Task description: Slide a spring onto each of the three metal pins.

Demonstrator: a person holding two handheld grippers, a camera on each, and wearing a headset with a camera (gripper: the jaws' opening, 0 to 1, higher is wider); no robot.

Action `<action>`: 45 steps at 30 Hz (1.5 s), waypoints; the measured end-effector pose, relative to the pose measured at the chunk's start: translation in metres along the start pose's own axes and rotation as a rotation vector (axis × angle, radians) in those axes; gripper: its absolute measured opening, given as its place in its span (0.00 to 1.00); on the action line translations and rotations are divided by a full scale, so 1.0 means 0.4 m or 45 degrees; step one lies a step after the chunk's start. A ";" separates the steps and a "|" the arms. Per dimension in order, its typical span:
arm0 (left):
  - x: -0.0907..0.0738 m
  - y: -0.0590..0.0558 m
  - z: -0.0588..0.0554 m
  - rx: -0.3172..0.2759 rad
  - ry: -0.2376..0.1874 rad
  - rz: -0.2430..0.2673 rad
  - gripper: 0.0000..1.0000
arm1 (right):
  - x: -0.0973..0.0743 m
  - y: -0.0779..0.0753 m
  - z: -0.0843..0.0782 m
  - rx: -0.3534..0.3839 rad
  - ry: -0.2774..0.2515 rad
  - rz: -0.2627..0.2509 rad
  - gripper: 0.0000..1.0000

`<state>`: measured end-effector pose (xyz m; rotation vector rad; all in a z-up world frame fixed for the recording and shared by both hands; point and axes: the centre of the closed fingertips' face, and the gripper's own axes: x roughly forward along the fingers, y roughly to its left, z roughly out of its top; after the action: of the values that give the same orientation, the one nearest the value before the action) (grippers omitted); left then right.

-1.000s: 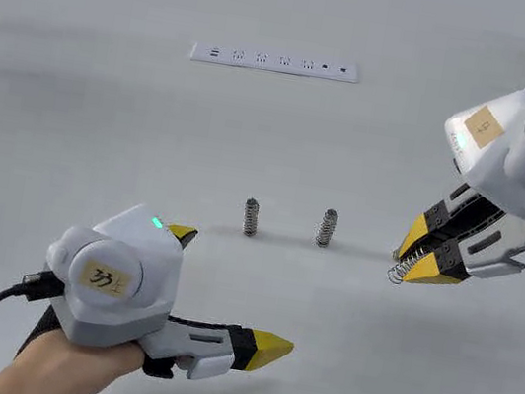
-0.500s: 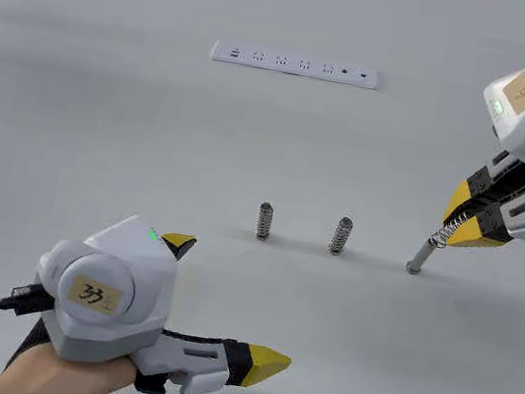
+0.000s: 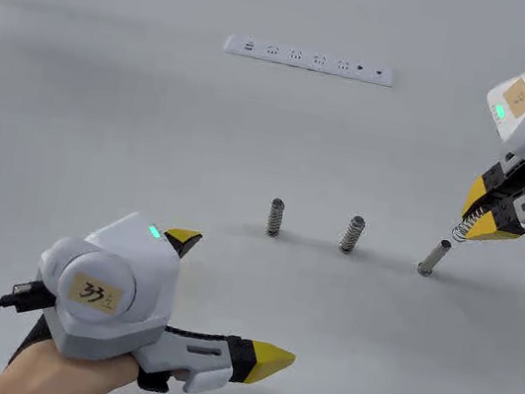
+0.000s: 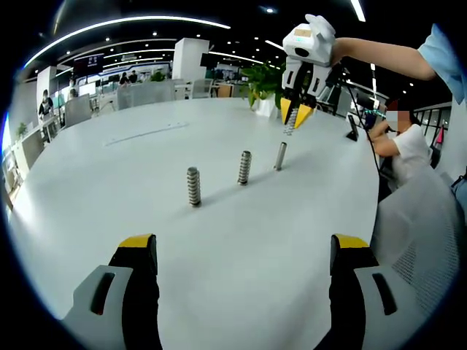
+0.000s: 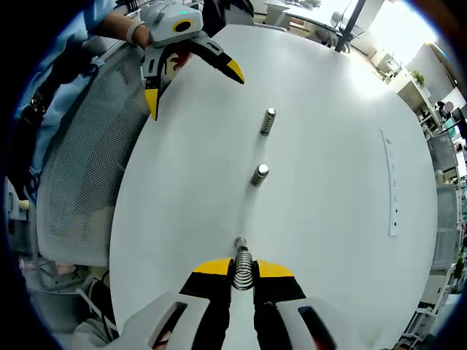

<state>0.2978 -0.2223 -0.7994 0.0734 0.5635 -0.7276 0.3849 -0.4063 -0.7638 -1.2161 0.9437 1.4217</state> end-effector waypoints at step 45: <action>0.003 0.012 -0.004 -0.035 -0.004 0.008 0.92 | 0.074 0.007 -0.006 -0.031 0.054 0.060 0.07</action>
<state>0.3010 -0.2191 -0.8019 0.0486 0.5697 -0.7140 0.3830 -0.4033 -0.7934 -1.2537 0.9925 1.4529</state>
